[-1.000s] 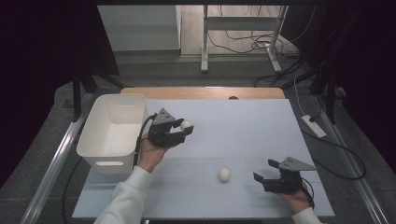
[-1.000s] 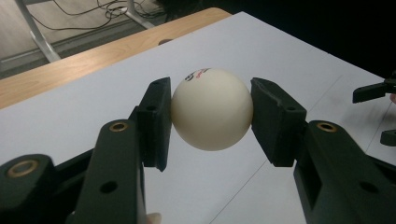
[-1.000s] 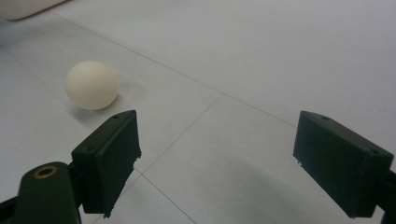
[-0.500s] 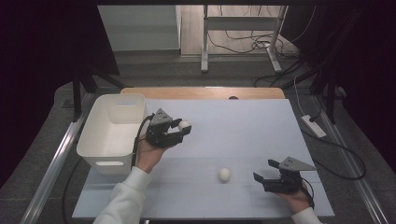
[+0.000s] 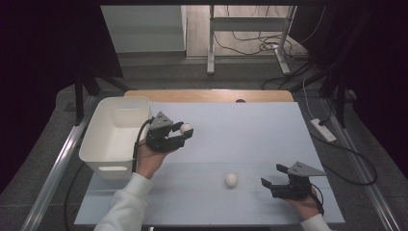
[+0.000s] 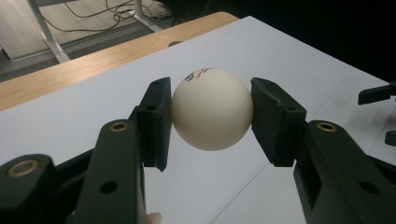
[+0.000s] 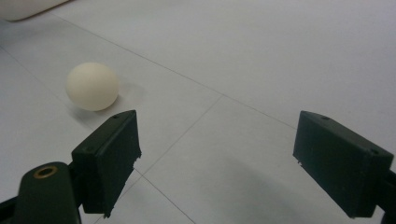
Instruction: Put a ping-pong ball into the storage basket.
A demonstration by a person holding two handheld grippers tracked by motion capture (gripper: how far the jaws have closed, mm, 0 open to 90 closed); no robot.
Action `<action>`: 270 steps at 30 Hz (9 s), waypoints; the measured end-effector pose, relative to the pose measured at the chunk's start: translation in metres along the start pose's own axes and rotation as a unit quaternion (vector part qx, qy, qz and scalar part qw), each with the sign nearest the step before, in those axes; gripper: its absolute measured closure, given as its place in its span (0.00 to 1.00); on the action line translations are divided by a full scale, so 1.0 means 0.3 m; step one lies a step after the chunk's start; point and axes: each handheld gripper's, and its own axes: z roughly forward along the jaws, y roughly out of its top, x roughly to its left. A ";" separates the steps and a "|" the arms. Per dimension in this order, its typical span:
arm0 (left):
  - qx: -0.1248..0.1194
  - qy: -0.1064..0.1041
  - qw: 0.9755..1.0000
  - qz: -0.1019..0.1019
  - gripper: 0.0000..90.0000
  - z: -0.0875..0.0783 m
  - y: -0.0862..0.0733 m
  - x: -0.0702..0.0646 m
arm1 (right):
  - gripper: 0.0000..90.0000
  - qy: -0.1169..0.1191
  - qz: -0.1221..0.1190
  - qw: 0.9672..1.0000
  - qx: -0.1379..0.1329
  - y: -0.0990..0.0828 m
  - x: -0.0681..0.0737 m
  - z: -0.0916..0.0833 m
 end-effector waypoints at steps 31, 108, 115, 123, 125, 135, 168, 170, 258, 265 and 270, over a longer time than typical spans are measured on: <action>-0.016 0.013 1.000 -0.011 0.57 -0.056 -0.008 0.028 | 0.16 -0.003 -0.001 1.000 -0.002 0.002 0.002 -0.001; -0.032 0.136 0.987 -0.073 0.57 -0.330 0.018 0.281 | 0.16 -0.003 -0.011 1.000 -0.006 0.016 0.014 -0.009; -0.009 0.165 0.983 -0.076 0.57 -0.339 0.020 0.322 | 0.16 -0.004 -0.010 1.000 -0.009 0.018 0.012 -0.009; 0.012 0.176 0.981 -0.080 0.57 -0.332 0.021 0.344 | 0.16 -0.004 -0.010 1.000 -0.009 0.018 0.012 -0.010; 0.019 0.176 0.981 -0.082 0.57 -0.327 0.020 0.347 | 0.16 -0.003 -0.009 1.000 -0.010 0.018 0.012 -0.010; 0.057 0.193 0.977 -0.074 0.57 -0.301 0.014 0.352 | 0.16 -0.004 -0.010 1.000 -0.008 0.018 0.012 -0.009; 0.159 0.204 0.963 -0.073 0.56 -0.252 -0.011 0.370 | 0.16 -0.005 -0.008 1.000 -0.008 0.015 0.011 -0.009; 0.142 0.227 0.960 -0.082 0.39 -0.258 -0.006 0.371 | 0.16 -0.004 -0.009 1.000 -0.009 0.015 0.011 -0.008; -0.042 -0.050 0.997 -0.039 0.24 -0.297 -0.084 -0.027 | 0.16 0.009 -0.012 1.000 -0.012 0.047 0.000 0.056; -0.042 -0.065 0.996 -0.036 0.24 -0.255 -0.100 -0.067 | 0.16 0.013 -0.011 1.000 -0.013 0.043 -0.003 0.053; -0.039 -0.070 0.996 -0.034 0.24 -0.217 -0.106 -0.082 | 0.16 0.014 -0.011 1.000 -0.011 0.044 -0.006 0.062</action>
